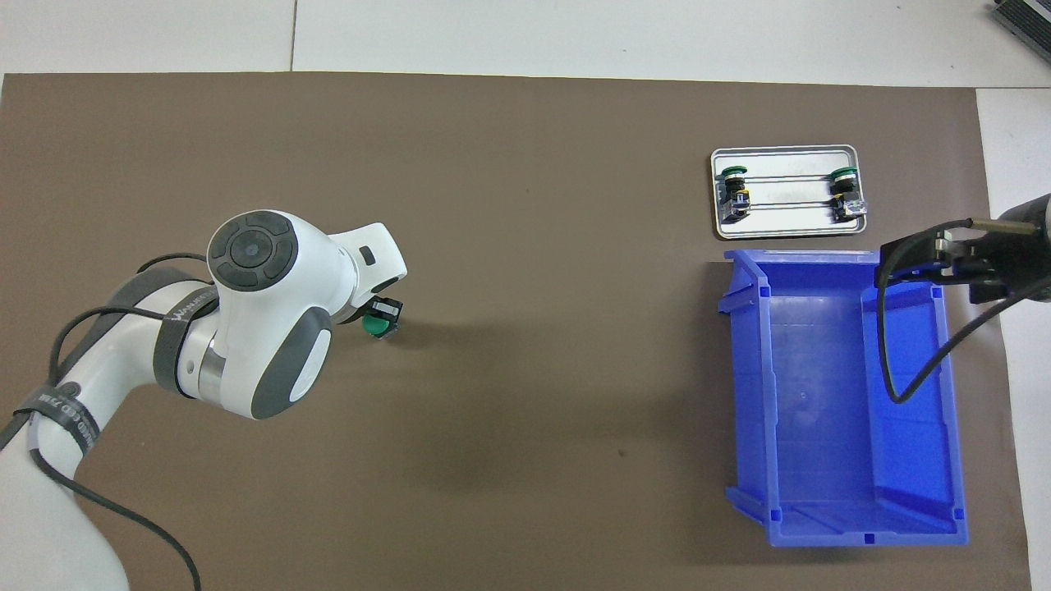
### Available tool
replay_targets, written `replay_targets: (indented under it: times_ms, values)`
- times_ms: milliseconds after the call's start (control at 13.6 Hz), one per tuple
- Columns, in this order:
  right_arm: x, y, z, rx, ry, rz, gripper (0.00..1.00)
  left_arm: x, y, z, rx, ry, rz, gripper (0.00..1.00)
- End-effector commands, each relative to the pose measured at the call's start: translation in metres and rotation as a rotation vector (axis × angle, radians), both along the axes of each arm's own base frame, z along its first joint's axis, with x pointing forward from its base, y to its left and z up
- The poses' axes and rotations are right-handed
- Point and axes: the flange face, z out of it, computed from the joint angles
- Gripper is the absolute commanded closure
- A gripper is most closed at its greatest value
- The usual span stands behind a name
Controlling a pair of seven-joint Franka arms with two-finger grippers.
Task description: Place and press button with both arms
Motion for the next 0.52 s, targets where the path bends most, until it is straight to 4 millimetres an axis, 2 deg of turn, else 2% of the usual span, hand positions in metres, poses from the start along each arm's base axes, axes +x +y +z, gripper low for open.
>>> replay_targets:
  times_ms: [0,295,442]
  values:
    - [-0.007,-0.003,0.001,0.023,-0.002,0.014,0.00,0.000,0.003,-0.001,0.027,0.021,-0.013,1.00]
    - [-0.007,-0.003,0.001,0.023,-0.002,0.014,0.00,0.009,0.003,0.025,0.039,0.043,-0.007,1.00]
    - [-0.007,-0.003,0.001,0.023,-0.002,0.014,0.00,0.012,0.005,0.046,0.051,0.063,-0.002,1.00]
